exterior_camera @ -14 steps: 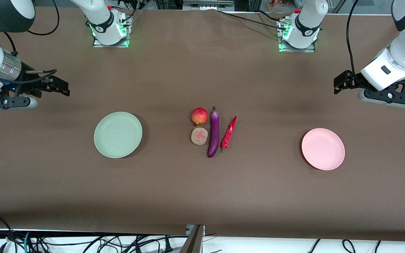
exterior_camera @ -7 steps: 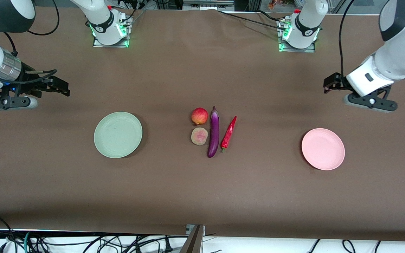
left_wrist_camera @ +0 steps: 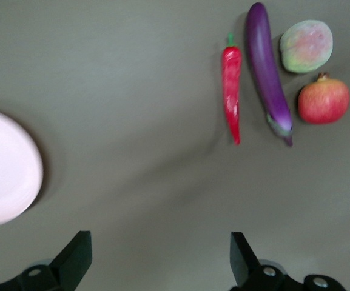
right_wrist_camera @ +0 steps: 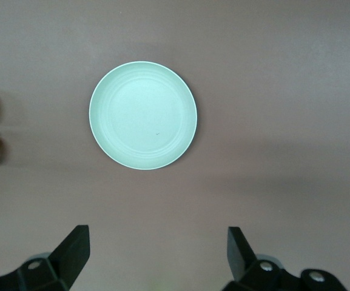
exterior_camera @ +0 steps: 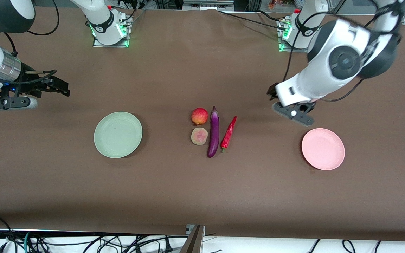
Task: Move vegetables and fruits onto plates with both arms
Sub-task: 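Reach the left gripper to the red chili pepper and grasp it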
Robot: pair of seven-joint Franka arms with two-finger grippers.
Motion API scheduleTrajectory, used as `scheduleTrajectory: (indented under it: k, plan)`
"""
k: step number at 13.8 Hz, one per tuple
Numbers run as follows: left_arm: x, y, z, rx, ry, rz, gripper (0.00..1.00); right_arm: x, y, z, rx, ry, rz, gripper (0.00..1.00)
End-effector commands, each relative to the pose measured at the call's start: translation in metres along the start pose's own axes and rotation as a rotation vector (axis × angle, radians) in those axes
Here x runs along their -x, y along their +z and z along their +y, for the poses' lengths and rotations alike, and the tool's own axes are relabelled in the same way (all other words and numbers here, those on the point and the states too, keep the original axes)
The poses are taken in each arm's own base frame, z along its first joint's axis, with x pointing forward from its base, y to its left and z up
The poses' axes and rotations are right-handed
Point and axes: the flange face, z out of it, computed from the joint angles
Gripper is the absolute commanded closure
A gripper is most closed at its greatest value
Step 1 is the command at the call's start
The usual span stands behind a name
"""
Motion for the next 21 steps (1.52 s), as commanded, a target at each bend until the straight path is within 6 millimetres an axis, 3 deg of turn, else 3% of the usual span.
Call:
scheduleTrajectory:
  k: [1,3,4,8,14,15,16,18,19,20,21]
  plan:
    - [-0.045,0.061,0.017,0.035,0.031,0.027,0.0,0.001,-0.003,0.001,-0.02,-0.011,0.004,0.0]
    - [-0.068,0.116,0.026,0.062,0.041,0.065,0.0,0.002,-0.003,0.002,-0.02,-0.009,0.002,0.0]
    - [-0.075,0.133,0.028,0.072,0.041,0.092,0.0,0.002,-0.003,0.002,-0.02,-0.009,0.002,0.0]
    - [-0.088,0.203,0.073,0.093,0.084,0.122,0.0,0.002,-0.002,0.001,-0.02,-0.011,0.001,0.0]
    - [-0.093,0.245,0.078,0.058,0.096,0.156,0.02,0.002,-0.003,0.002,-0.02,-0.009,0.002,0.0]
    - [-0.093,0.247,0.083,0.016,0.136,0.158,0.21,0.002,-0.003,0.002,-0.019,-0.009,0.002,0.0]
    - [-0.092,0.25,0.088,-0.019,0.174,0.155,0.33,0.001,-0.002,0.002,-0.02,-0.009,0.001,0.0]
    - [-0.092,0.257,0.089,-0.038,0.148,0.152,0.38,0.002,-0.003,0.002,-0.02,-0.009,0.002,0.0]
    - [-0.091,0.26,0.099,-0.038,0.141,0.155,0.41,0.002,-0.003,0.002,-0.02,-0.009,0.002,0.0]
    - [-0.091,0.262,0.102,-0.037,0.132,0.154,0.52,0.002,-0.003,0.001,-0.02,-0.011,0.002,0.0]
    - [-0.091,0.261,0.101,-0.037,0.126,0.156,0.71,0.002,-0.003,0.002,-0.02,-0.009,0.002,0.0]
